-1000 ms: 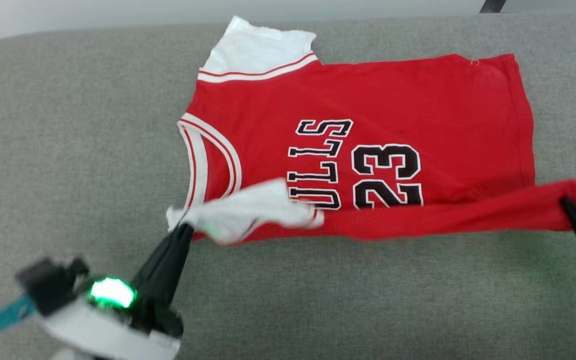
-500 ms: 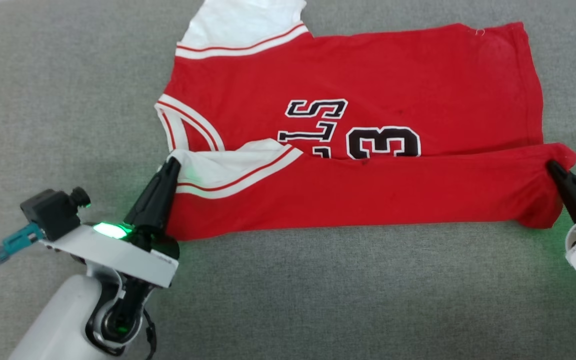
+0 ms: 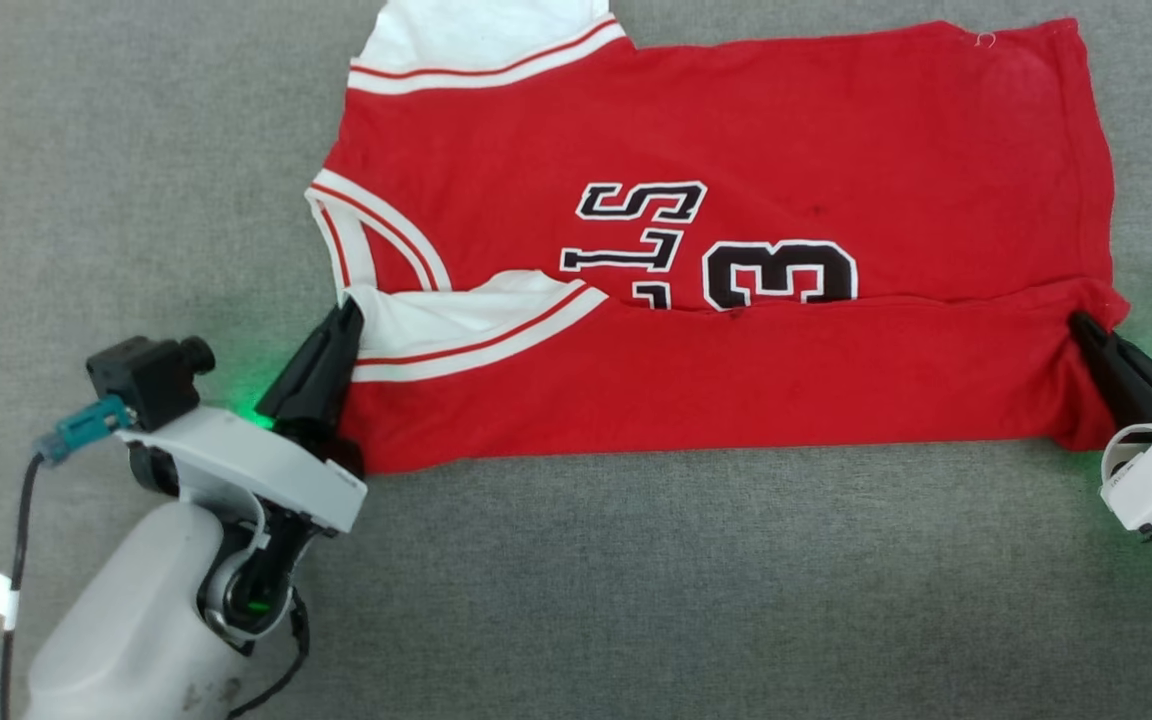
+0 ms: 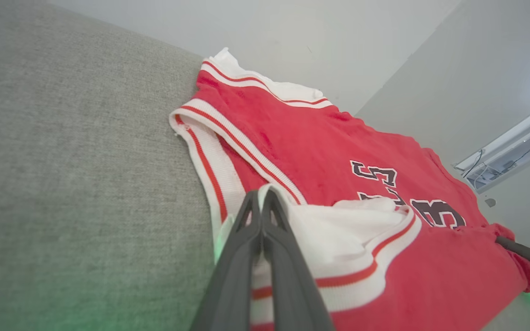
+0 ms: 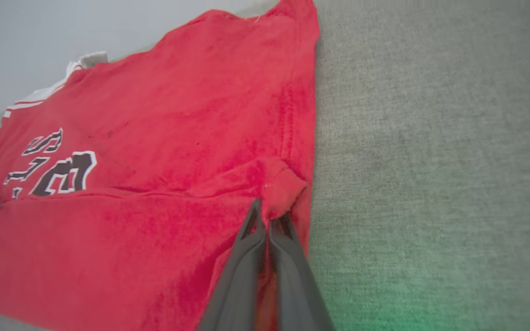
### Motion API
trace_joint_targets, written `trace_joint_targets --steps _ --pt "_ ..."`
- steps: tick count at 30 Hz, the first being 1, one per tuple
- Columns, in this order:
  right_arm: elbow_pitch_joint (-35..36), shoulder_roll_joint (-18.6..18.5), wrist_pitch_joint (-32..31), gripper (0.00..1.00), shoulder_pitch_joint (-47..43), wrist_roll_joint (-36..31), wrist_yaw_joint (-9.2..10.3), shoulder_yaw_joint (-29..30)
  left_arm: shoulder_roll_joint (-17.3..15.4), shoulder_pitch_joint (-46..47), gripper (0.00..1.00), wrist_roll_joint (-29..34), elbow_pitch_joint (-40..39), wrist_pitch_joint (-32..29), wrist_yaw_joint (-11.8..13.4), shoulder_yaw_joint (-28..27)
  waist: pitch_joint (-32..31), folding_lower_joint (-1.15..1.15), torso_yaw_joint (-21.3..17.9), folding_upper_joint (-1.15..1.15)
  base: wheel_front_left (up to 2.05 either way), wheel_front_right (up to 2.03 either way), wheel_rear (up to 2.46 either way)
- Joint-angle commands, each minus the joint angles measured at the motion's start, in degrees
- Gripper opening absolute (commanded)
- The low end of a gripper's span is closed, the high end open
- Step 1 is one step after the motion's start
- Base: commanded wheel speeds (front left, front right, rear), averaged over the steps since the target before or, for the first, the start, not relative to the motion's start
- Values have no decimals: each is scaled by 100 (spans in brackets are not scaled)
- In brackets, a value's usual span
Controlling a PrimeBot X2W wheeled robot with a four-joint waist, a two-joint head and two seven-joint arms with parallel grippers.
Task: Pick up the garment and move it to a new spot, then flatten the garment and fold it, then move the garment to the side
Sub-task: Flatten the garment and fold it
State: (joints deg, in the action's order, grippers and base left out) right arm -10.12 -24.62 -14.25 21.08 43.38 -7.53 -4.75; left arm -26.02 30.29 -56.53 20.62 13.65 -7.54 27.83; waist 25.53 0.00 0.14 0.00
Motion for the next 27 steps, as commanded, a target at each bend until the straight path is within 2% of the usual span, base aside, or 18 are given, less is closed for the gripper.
trace_joint_targets --steps 1,2,5,8,12,18,23,27 --pt "-54 -28 162 82 64 29 9 -36 -106 -17 100 -25 186 -17 12 17 -91 0 10 0 0 0 0" --pt "-79 -65 256 100 64 -39 9 -39 -186 27 100 52 233 -12 15 23 -140 0 20 0 0 0 0" --pt "-91 -95 513 100 17 -157 9 -6 -399 171 100 346 206 -146 107 154 -309 0 65 0 0 0 0" --pt "-1 -86 676 100 -80 -179 9 60 -745 271 100 525 15 -565 251 258 -486 0 127 0 0 0 0" --pt "214 7 716 100 -206 -230 9 96 -1226 408 100 607 -563 -1492 563 383 -695 0 170 0 0 0 0" --pt "535 150 565 100 -299 -347 9 67 -1881 316 100 177 -1687 -3523 1142 606 -776 0 142 0 0 0 0" --pt "704 253 376 100 -296 -401 9 123 -2144 215 100 -429 -2440 -4871 1418 780 -618 0 51 0 0 0 0" --pt "770 294 290 100 -257 -408 9 149 -2108 237 100 -736 -2678 -5222 1587 750 -455 0 -37 0 0 0 0"
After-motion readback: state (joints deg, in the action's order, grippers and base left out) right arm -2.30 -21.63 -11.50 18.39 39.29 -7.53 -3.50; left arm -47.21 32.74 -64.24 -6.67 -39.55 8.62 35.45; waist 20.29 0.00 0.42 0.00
